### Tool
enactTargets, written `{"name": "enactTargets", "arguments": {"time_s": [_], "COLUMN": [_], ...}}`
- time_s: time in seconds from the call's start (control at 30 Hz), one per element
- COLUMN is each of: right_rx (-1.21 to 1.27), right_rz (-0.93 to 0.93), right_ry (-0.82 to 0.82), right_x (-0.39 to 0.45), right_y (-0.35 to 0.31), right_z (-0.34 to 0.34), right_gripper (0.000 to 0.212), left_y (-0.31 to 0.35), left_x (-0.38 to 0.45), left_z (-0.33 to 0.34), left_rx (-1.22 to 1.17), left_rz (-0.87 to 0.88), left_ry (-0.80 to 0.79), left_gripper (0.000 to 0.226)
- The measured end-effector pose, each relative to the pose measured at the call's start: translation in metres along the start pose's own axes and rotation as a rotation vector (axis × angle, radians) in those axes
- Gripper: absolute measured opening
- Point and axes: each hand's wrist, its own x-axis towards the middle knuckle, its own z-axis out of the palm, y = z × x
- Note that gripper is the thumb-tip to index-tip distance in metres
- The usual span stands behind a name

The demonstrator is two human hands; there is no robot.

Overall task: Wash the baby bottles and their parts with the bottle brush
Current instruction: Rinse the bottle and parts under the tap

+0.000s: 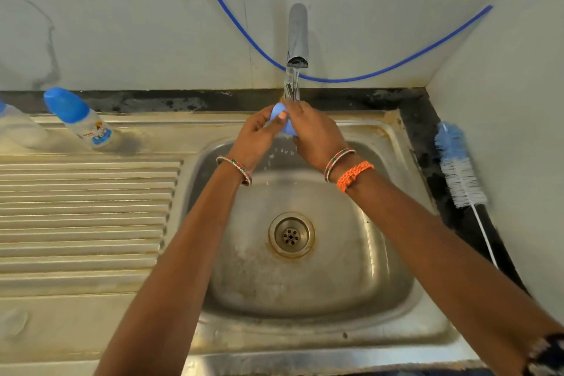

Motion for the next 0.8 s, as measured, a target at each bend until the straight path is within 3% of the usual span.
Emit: {"name": "enactTargets", "arguments": {"time_s": [0.1,0.2,0.3,0.4,0.53,0.6,0.7,0.77,0.8], "right_rx": [0.398,1.173,1.582,1.916,1.875,1.854,1.559,1.185,1.063], "right_rz": [0.076,0.439,0.567,0.665,0.877,0.919,0.812,0.544,0.418], "right_ry": [0.104,-0.146,-0.393,-0.383,-0.004,0.123,0.270,0.336,0.333], "right_x": [0.000,0.005,0.002,0.003,0.005,0.006,0.004,0.001,-0.002], "right_y": [-0.005,-0.005,0.002,0.004,-0.012,-0.018,-0.023,-0.029,-0.032], "right_z": [0.002,-0.016,-0.027,-0.023,-0.001,0.005,0.014,0.021,0.024], "right_gripper": [0.034,0.026,0.018,0.033,0.018,0.016,0.022,0.030,0.035], "left_y": [-0.005,-0.009,-0.012,-0.011,-0.013,-0.017,-0.017,-0.013,-0.010], "left_x": [-0.001,-0.010,-0.009,-0.009,-0.020,-0.026,-0.032,-0.033,-0.033], "left_z": [0.003,0.004,-0.002,-0.002,0.015,0.021,0.027,0.032,0.033], "left_rx": [-0.131,-0.162,-0.087,-0.052,0.529,0.612,0.397,0.068,-0.057], "left_rz": [-0.010,-0.065,0.019,0.066,0.243,0.281,0.067,-0.119,-0.157], "left_ry": [0.079,0.079,0.039,0.149,0.330,0.417,0.618,0.667,0.670], "left_gripper": [0.069,0.092,0.088,0.059,0.027,0.018,0.013,0.001,0.012]}}
